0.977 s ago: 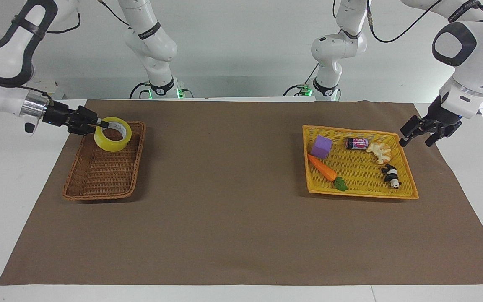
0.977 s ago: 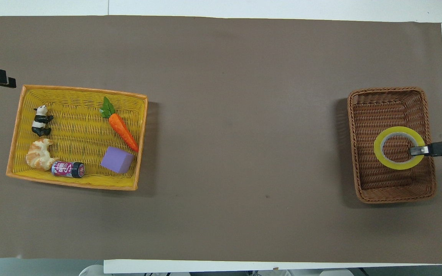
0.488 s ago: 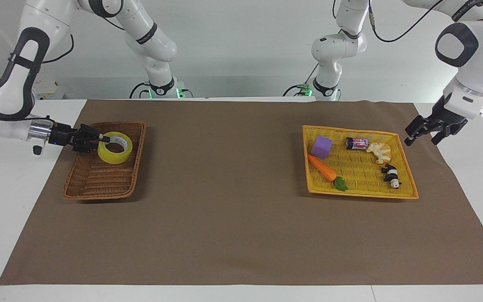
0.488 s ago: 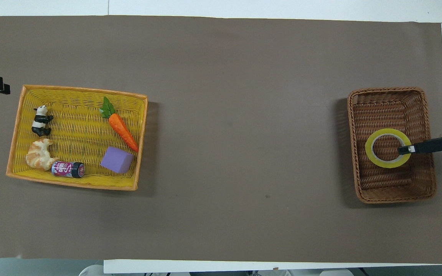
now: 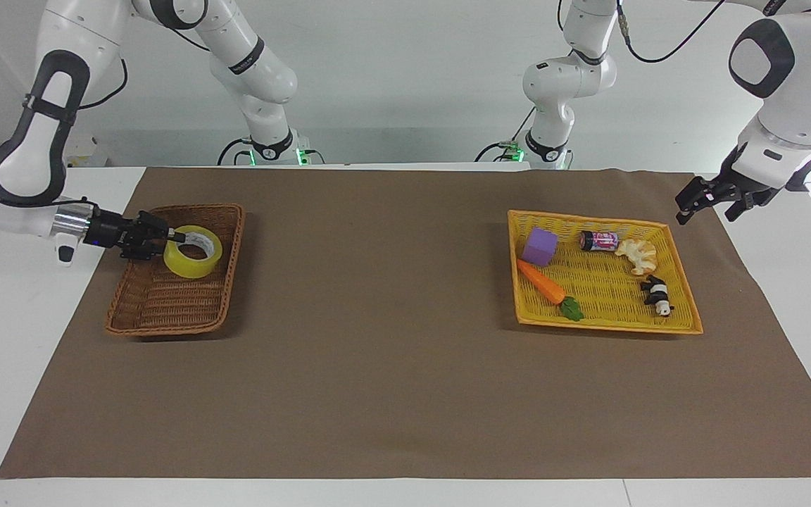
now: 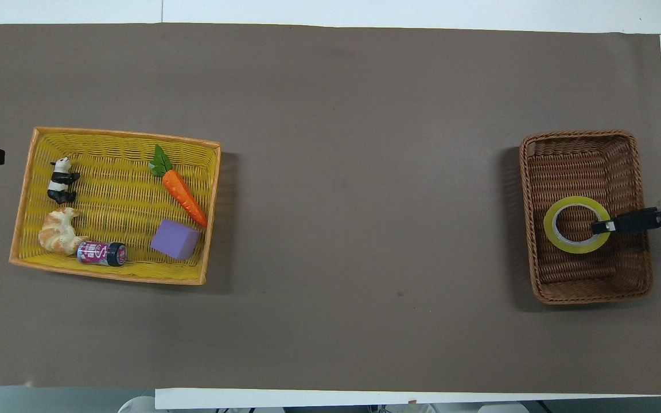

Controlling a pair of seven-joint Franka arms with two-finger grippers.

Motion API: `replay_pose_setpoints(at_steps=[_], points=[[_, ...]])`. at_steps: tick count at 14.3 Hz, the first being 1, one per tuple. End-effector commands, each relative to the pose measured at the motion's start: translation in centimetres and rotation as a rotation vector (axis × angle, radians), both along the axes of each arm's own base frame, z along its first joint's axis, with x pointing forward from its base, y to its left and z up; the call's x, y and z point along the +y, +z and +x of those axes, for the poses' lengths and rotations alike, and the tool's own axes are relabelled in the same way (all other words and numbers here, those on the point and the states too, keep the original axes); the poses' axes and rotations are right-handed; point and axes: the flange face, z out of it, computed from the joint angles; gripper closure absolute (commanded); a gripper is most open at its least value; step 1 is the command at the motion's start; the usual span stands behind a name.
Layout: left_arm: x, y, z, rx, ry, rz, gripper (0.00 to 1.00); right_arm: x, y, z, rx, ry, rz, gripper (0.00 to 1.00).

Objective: Move tape to another basket

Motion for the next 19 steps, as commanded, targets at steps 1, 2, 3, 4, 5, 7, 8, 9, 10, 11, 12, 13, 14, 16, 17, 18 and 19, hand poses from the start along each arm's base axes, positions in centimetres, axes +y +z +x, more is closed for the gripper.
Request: replay_pose_setpoints(at_steps=[1,2,3,4,5,7,8,9,10,11,12,13,14,16,17,18,19], points=[[-0.9,0.6,-1.5,0.062,-0.010,-0.020,0.01,0.3,-0.5,-0.8,-0.009,0.028,-0.006,1.00],[-1.4,0.7,-1.6,0.065,-0.019,-0.020,0.01,0.2,-0.9,-0.8,-0.020,0.036,-0.004,1.00],[-2.1,0.8,-1.6,0.061,-0.033,-0.018,0.01,0.2,-1.1,-0.8,-0.022,0.041,-0.004,0.99],[-2.5,0.7,-1.5,0.053,-0.039,-0.019,0.01,0.1,-1.1,-0.7,-0.023,0.042,-0.009,0.97],[-2.9,0.6,-1.4,0.041,-0.046,-0.018,0.01,0.0,-1.1,-0.6,-0.024,0.051,-0.029,0.83],[-5.0,0.8,-1.4,0.029,-0.095,-0.015,0.01,-0.2,-1.2,-0.4,-0.031,0.055,-0.055,0.00],[-5.3,0.7,-1.4,0.031,-0.100,-0.012,0.01,-0.4,-1.1,-0.4,-0.033,0.052,-0.058,0.00],[-5.4,0.2,-1.4,0.040,-0.102,-0.012,0.01,-0.3,-0.9,-0.2,-0.037,0.055,-0.065,0.00],[-4.8,0.0,-1.4,0.047,-0.090,-0.012,0.01,-0.3,-0.5,0.0,-0.046,0.058,-0.077,0.00],[-4.2,-0.1,-1.4,0.050,-0.077,-0.011,0.01,0.1,0.1,0.5,-0.060,0.074,-0.104,0.00],[-3.8,0.0,-1.5,0.049,-0.068,-0.011,0.01,0.5,1.0,1.2,-0.075,0.097,-0.135,0.00],[-3.2,0.0,-1.4,0.049,-0.057,-0.011,0.01,0.9,1.8,1.5,-0.082,0.116,-0.159,0.00],[-3.1,0.0,-1.4,0.049,-0.056,-0.011,0.01,1.7,3.3,2.0,-0.102,0.129,-0.194,0.00],[-3.3,-0.1,-1.4,0.050,-0.059,-0.011,0.01,4.2,6.3,3.1,-0.129,0.185,-0.283,0.00],[-3.3,0.0,-1.4,0.049,-0.059,-0.011,0.01,5.1,7.7,3.5,-0.133,0.203,-0.340,0.00],[-3.2,0.0,-1.4,0.049,-0.057,-0.011,0.01,6.4,9.0,3.9,-0.128,0.216,-0.390,0.00],[-3.2,0.0,-1.4,0.049,-0.057,-0.011,0.01,7.4,10.4,4.2,-0.124,0.214,-0.427,0.00]])
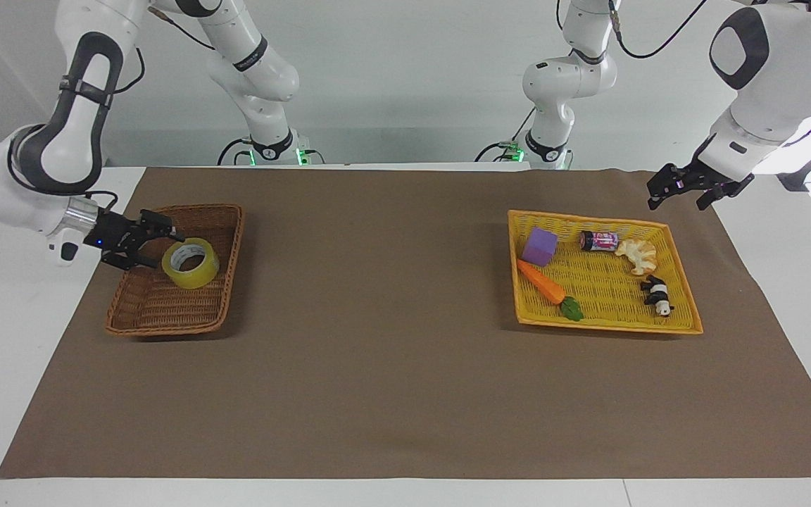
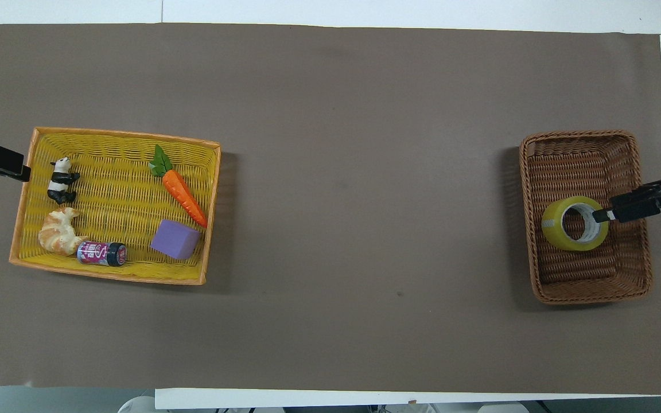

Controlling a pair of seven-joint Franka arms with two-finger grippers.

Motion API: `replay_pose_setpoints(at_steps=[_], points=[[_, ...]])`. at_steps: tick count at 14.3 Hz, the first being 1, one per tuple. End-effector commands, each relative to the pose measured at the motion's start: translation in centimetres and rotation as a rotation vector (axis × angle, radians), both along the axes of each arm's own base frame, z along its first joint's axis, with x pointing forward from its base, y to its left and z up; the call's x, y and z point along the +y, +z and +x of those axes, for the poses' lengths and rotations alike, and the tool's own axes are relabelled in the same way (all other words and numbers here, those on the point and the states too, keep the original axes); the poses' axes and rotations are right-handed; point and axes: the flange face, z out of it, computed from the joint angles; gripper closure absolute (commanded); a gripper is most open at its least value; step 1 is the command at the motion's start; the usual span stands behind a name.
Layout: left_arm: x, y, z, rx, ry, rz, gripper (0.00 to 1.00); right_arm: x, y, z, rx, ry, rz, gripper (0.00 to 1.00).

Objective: Move tape to another basket

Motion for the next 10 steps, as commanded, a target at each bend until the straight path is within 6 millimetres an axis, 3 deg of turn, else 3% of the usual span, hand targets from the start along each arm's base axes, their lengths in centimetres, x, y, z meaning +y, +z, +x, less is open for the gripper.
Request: replay_pose_setpoints(at_steps=[1,4,7,9,10], points=[[0.2,0.0,-0.4,-0.003,0.001,-0.003,0.01,3.1,4.1,0.5,-0.013,0.007,-0.124,0.00],[0.2,0.0,-0.4,-0.003,0.001,-0.003,0.01,6.0,8.5,0.4,-0.032,-0.048,-0.214,0.00],[0.2,0.0,-0.4,-0.003,0.001,-0.003,0.01,8.1,10.9,0.3,-0.013,-0.140,-0.322,0.00],[0.2,0.0,-0.4,-0.003,0.001,-0.003,0.01,8.3,13.0,0.3,0.029,-0.254,-0.405,0.00],[0.2,0.0,-0.4,-0.003,0.001,-0.003,0.01,9.9,14.5,0.6,0.062,-0.307,-0.434,0.00]])
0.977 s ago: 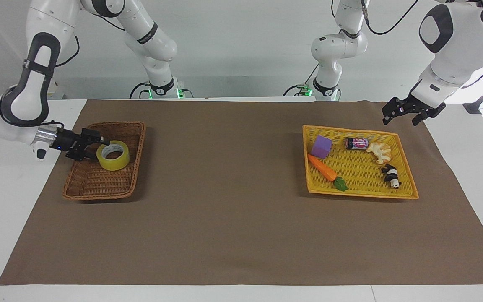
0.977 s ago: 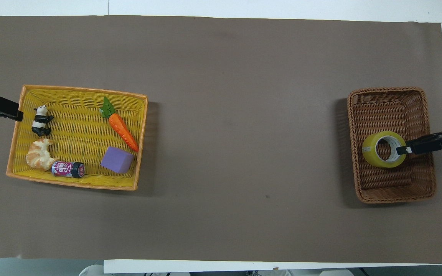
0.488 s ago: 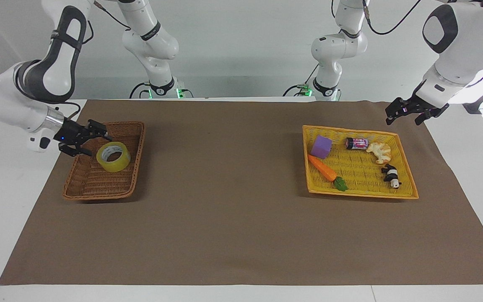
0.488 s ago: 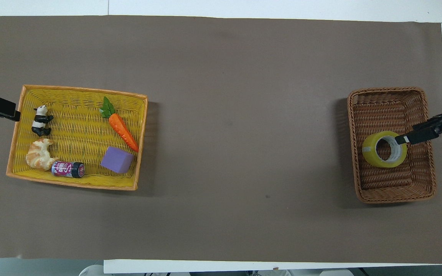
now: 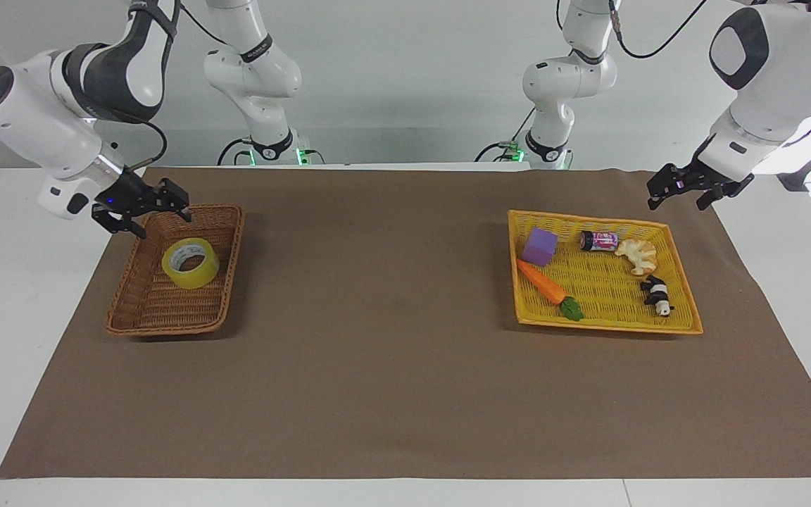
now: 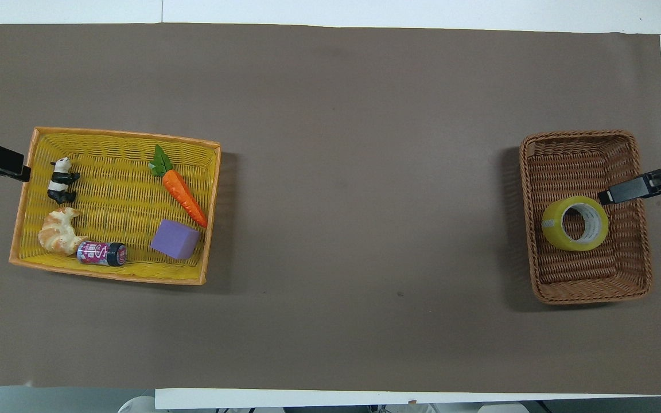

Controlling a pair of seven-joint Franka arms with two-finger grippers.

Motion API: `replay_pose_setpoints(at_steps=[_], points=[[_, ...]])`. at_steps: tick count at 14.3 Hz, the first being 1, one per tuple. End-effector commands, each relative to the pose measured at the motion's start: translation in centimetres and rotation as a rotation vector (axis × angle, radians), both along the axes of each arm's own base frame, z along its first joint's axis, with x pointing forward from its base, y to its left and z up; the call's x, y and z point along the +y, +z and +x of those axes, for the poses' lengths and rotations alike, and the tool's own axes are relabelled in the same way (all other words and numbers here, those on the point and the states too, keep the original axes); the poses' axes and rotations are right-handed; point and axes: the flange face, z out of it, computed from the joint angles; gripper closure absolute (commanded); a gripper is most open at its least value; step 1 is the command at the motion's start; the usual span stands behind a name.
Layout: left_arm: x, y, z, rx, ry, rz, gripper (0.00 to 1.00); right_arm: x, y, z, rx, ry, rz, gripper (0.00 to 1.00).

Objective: Move tape to another basket

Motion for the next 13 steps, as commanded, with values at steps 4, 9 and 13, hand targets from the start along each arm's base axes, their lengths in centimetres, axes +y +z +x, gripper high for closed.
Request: replay_pose_setpoints(at_steps=[4,9,13], points=[[0.2,0.0,-0.4,-0.003,0.001,-0.003,0.01,0.4,6.0,-0.7,0.066,-0.230,-0.122,0.00],[0.2,0.0,-0.4,-0.003,0.001,-0.003,0.01,-1.4,8.4,-0.2,0.042,-0.265,-0.136,0.00],[0.2,0.0,-0.4,-0.003,0.001,-0.003,0.01,-1.0,8.4,0.1,0.046,-0.248,-0.181,0.00]])
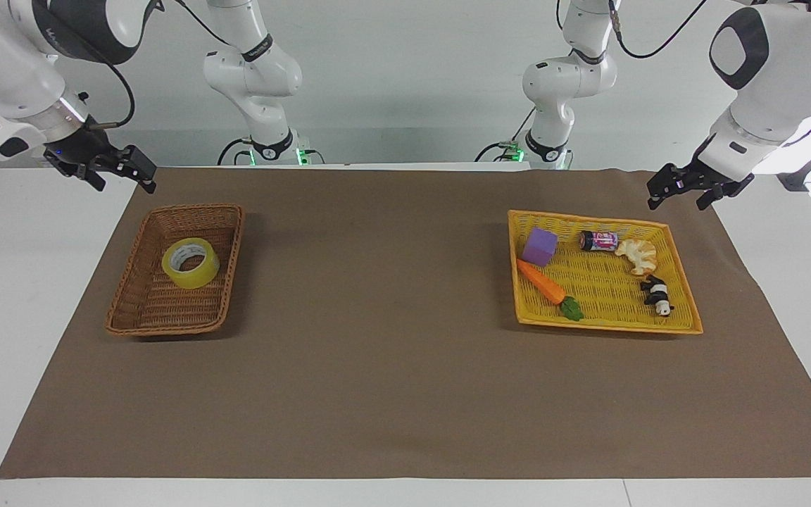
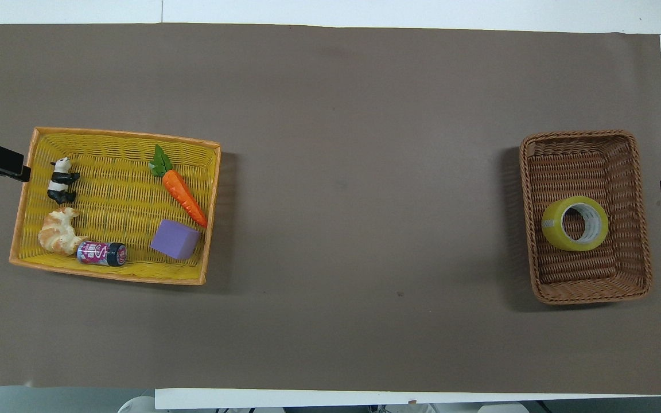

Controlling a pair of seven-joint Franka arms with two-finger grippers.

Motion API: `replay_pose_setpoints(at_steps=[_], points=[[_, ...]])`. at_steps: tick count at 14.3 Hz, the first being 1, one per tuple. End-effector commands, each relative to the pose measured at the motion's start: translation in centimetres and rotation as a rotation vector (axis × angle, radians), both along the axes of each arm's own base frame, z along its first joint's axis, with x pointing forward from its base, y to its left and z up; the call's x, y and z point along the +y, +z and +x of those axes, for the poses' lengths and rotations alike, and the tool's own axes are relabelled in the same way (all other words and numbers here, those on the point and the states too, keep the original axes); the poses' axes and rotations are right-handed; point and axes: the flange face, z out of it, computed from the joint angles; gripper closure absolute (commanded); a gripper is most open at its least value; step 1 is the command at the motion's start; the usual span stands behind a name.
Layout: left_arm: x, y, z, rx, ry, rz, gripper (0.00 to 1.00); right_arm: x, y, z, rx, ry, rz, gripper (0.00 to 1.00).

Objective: Move tape to another basket

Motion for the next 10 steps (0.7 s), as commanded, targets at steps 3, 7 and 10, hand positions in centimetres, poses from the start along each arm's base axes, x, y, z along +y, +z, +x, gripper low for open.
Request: replay_pose_setpoints(at_steps=[3,7,10], points=[[0.2,0.0,-0.4,-0.003,0.001,-0.003,0.01,1.4,0.3,0.8,0.014,0.026,-0.053,0.00],[0.2,0.0,-0.4,-0.003,0.001,-0.003,0.01,1.4,1.0,0.7,0.003,0.025,-0.053,0.00],[0.2,0.0,-0.4,-0.003,0.001,-0.003,0.01,1.5,1.3,0.6,-0.001,0.026,-0.055,0.00]])
